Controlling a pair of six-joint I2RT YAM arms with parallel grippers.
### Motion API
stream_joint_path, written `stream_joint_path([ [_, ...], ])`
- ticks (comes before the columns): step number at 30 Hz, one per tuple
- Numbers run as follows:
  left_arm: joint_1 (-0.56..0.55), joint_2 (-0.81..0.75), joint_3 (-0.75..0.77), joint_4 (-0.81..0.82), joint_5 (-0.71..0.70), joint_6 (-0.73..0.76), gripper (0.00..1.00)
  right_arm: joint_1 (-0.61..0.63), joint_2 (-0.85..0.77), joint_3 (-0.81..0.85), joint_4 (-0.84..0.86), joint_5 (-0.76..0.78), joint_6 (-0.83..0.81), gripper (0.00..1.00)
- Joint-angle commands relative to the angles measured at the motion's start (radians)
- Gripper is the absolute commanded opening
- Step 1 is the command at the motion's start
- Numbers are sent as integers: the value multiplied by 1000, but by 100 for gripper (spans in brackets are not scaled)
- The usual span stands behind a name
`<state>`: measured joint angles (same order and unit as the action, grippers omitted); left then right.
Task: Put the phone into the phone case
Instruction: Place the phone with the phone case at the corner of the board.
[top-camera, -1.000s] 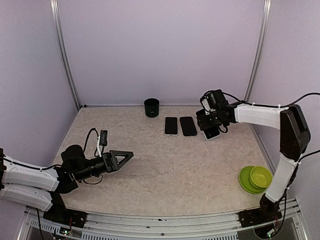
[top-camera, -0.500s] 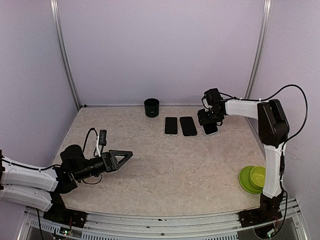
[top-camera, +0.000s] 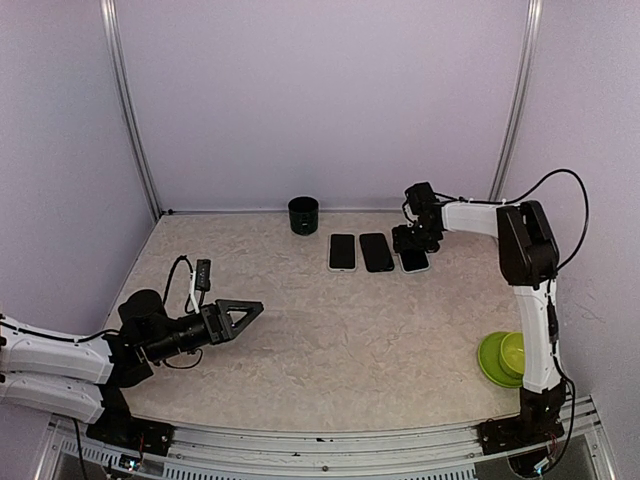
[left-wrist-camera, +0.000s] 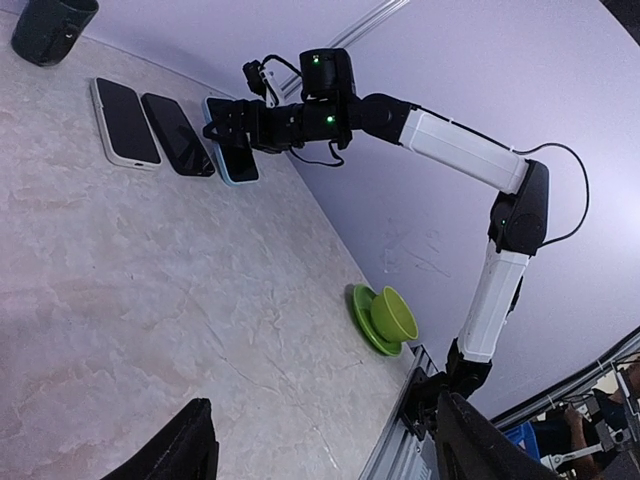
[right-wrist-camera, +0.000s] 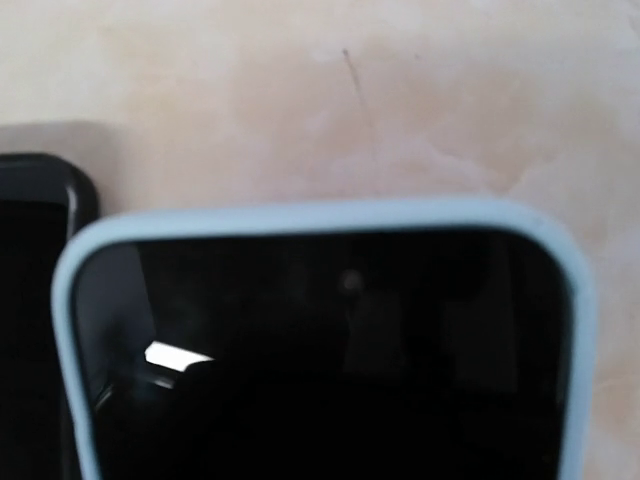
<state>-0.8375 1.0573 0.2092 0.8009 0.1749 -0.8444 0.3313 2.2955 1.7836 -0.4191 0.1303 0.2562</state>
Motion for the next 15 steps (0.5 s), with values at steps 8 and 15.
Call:
stream_joint_path([
  [8,-4,-16,-23,-5,-15,4,73,-35,65,89,-5,-6,28,67],
  [15,-5,-26,-25,-9,-20,4,73,-44,103,148,-26,2,27,68],
])
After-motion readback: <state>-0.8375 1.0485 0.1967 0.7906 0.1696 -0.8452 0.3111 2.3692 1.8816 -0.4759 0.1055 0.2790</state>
